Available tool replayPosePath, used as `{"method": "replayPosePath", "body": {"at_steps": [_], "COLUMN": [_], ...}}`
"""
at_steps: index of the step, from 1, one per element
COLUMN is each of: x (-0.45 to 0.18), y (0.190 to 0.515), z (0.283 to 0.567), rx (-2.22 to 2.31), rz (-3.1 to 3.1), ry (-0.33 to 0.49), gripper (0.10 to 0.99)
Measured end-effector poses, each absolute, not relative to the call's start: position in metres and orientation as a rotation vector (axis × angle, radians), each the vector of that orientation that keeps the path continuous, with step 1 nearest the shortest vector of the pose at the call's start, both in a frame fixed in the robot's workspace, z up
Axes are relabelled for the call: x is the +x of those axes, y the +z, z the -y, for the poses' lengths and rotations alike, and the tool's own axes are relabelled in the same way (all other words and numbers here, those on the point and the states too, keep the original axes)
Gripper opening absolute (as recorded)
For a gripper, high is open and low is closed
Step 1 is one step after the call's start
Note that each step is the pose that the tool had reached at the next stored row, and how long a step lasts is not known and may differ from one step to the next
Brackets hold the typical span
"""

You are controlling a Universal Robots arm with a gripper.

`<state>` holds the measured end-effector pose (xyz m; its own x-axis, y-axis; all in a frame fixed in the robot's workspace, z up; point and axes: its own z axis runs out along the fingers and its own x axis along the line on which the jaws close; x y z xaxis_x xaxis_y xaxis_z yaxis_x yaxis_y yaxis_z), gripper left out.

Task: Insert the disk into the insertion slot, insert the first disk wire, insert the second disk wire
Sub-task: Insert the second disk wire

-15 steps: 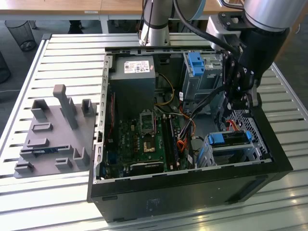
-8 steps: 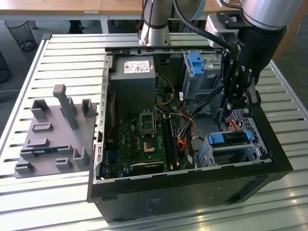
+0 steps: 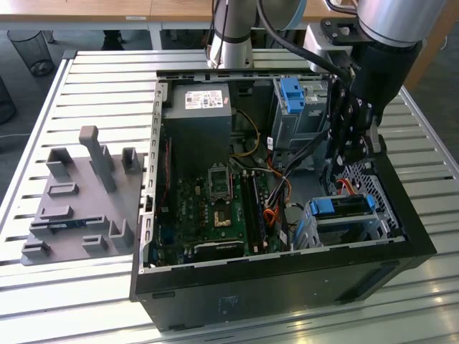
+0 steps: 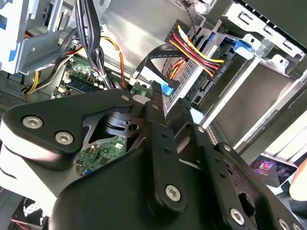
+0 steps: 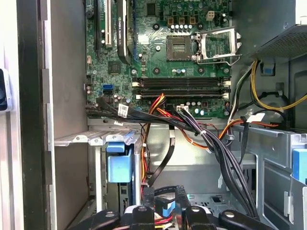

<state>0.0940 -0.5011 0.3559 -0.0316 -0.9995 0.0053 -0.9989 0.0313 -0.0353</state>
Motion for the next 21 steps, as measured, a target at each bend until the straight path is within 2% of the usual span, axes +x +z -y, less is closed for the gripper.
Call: {"method": "replayPosePath", "body": {"at_steps": [11,13,15,21], "x": [0.095,0.095,0.095,0.096], "y": [0.347,0.346,0.345,0.342], "z": [0.498,0.498,0.498,0.497], "rx": [-2.175,-2.176,-2.177,-2.179], "rz": [-2.245,-2.246,-2.247,-2.248], "ry": [-0.054,-0.056,-0.059,-0.061], "gripper": [0.314,0.294,0.18,0.176]}}
